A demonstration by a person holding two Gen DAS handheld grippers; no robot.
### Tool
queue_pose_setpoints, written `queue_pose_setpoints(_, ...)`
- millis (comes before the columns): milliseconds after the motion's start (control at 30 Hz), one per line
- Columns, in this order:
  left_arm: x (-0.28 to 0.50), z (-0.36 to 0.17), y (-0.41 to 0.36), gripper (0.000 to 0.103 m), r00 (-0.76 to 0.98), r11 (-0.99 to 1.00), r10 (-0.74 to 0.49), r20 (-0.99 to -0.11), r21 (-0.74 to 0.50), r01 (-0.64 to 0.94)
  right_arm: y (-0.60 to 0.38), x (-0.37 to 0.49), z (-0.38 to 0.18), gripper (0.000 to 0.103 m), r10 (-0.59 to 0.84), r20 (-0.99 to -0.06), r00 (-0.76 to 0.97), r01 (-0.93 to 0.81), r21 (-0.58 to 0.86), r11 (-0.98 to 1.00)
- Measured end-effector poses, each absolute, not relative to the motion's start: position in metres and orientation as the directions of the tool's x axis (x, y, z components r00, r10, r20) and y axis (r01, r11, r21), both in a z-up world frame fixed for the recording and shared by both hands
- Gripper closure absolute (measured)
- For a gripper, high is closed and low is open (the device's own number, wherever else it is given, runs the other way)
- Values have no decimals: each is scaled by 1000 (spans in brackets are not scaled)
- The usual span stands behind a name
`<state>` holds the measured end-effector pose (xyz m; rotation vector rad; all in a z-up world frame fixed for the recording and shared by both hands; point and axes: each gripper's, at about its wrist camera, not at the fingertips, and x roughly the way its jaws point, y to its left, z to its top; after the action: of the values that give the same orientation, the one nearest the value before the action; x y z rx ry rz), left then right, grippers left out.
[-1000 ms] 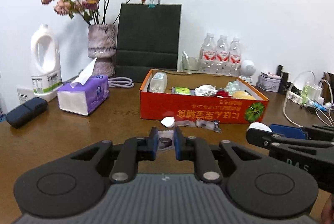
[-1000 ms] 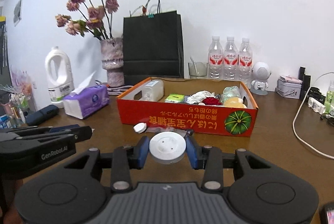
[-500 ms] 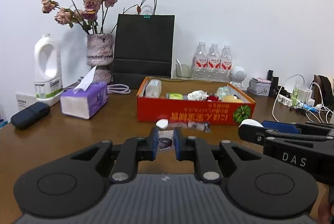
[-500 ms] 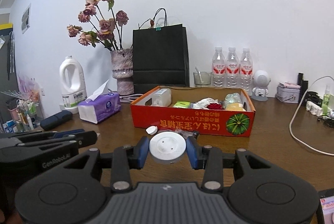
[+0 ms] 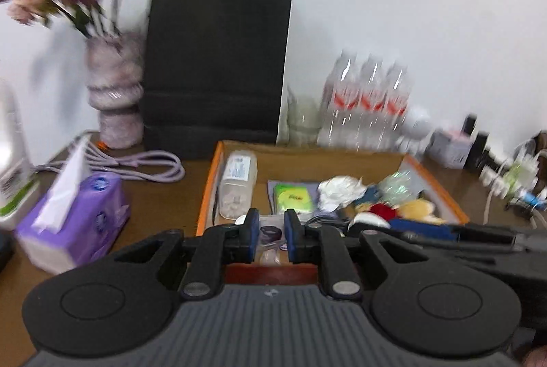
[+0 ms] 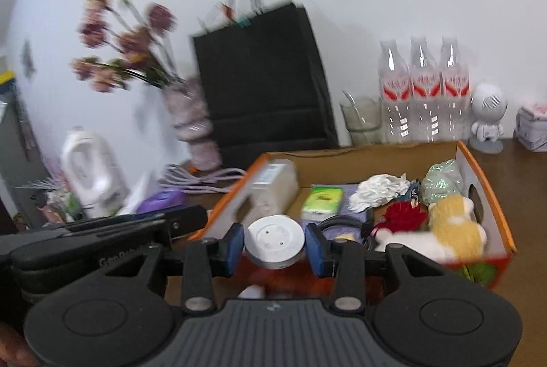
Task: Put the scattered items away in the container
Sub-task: 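Carry the white lid and dark packet into the box and open both tools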
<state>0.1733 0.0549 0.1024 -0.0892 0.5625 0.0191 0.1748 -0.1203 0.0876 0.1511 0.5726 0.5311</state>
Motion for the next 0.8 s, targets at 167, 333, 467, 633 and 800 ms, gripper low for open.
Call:
queue_pose_setpoints(167,245,87,67,86,712,995,-9,-702,-79,-65,-100,250,71,65,451,-651,611,-377,262,888)
queue_pose_setpoints(333,276,65,71,85,573,996,-21,-819,-67,-60,-85,292,49,65,421,-791,443,-354,277,893)
queue_pose_setpoints(467,285,60,76,79,484,996,-30,-875,-69,-64,-80,308,39,64,416,-846,334,-340,304,890)
queue_pose_setpoints(633,287,74,90,63,407,988,-57,-912,-112,-110,-80,314,50,48,381,-879,287,-324,285,902)
queue_pose_setpoints(800,286,93,96,36,361,978,-80,-929,-143,-151,-92,311,78,31,329,-891,312,-310,231,922)
